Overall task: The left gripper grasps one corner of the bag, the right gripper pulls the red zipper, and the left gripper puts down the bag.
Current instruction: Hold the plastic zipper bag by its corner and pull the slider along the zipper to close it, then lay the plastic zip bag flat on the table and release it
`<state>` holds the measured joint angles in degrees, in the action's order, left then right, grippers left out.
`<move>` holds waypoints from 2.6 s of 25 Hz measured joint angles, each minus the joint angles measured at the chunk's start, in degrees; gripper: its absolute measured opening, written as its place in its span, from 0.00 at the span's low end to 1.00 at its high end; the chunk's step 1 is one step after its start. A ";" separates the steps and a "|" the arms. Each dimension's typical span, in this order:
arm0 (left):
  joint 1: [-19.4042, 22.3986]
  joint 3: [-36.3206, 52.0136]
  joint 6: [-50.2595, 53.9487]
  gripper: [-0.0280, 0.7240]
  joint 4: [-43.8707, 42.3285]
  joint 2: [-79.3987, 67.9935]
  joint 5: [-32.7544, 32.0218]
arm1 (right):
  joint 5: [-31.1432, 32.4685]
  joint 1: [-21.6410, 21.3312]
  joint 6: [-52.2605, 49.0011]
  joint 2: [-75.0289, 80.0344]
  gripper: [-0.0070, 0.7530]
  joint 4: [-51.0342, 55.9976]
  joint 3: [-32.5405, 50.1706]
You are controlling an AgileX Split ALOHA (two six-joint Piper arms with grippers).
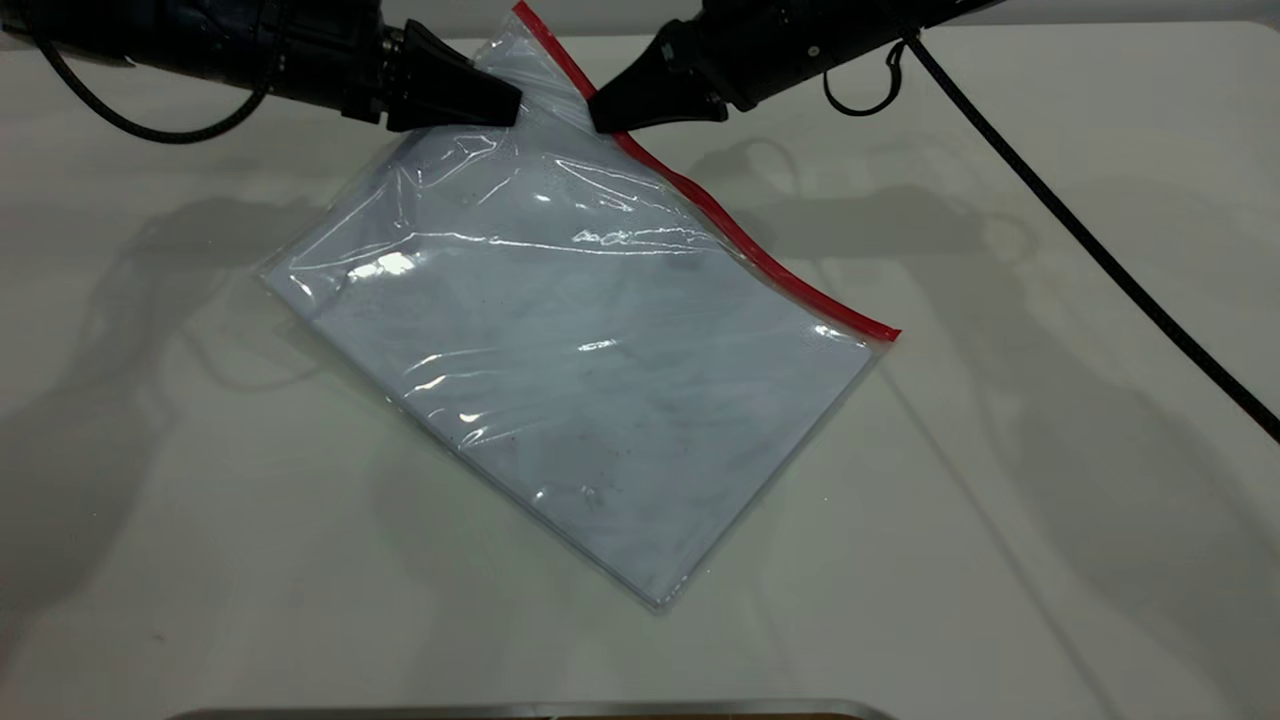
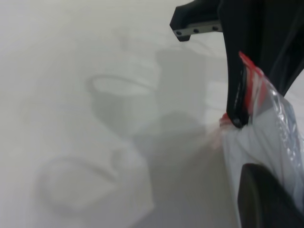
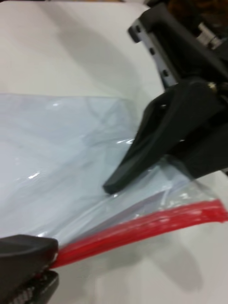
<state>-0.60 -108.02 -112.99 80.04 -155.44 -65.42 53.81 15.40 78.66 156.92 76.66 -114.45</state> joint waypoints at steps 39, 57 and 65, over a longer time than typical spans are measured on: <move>2.31 0.20 -2.11 0.11 7.18 0.35 -0.30 | 13.60 -5.77 -14.84 1.21 0.10 -42.32 -2.92; -1.06 0.09 34.64 0.51 -6.42 0.98 6.15 | 16.00 -5.88 -40.17 1.03 0.60 -34.90 -35.11; 3.10 -5.08 54.15 0.63 -13.70 7.45 0.38 | 16.63 -4.85 -45.99 -5.94 0.58 -33.41 -35.93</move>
<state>2.50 -113.10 -58.84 66.34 -147.99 -65.04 70.44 10.55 32.67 150.98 43.25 -150.38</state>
